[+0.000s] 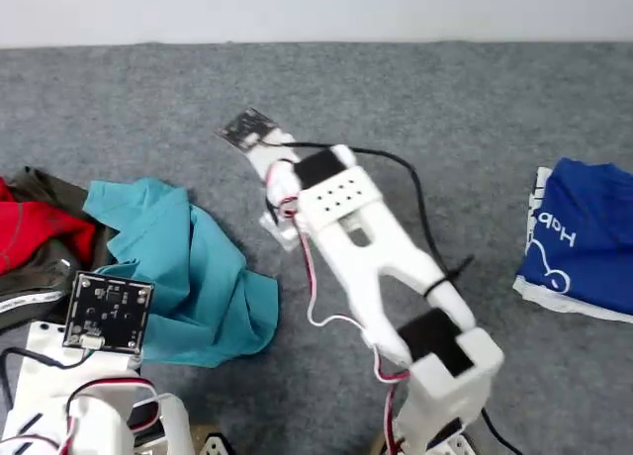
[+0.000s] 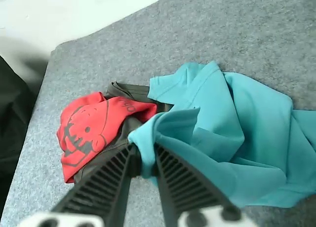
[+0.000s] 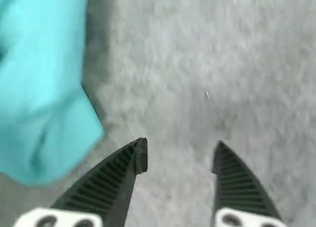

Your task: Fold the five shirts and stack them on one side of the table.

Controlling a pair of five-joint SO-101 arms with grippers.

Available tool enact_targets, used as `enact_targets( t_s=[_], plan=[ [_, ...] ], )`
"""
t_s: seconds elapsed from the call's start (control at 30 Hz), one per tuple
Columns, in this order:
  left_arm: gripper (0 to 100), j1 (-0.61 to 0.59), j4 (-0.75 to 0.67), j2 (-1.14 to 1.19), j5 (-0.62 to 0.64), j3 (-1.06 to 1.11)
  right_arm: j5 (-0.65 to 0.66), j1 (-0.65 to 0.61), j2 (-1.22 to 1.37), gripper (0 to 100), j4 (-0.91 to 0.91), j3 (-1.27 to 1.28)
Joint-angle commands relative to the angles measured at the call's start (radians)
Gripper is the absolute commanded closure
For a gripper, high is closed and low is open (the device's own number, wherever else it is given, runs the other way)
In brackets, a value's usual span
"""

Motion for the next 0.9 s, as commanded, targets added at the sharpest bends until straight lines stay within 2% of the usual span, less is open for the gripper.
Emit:
enact_targets(
  t_s=[0.0, 0.23, 0.5, 0.77, 0.87],
  plan=[
    [99, -0.037, 0.020, -0.005, -0.008, -0.001, -0.046, -0.056, 0.061, 73.9, 0.002, -0.163],
    [99, -0.124, 0.020, -0.005, -0.008, -0.001, -0.101, -0.156, 0.259, 73.9, 0.002, -0.328],
    [99, -0.129, 0.020, -0.005, -0.008, -0.001, -0.107, -0.239, 0.403, 73.9, 0.005, -0.473],
    [99, -0.129, 0.020, -0.005, -0.008, -0.001, -0.107, -0.277, 0.545, 74.2, 0.005, -0.488],
    [99, -0.129, 0.020, -0.005, -0.008, -0.001, -0.100, -0.260, 0.584, 82.2, 0.018, -0.489]
  ],
)
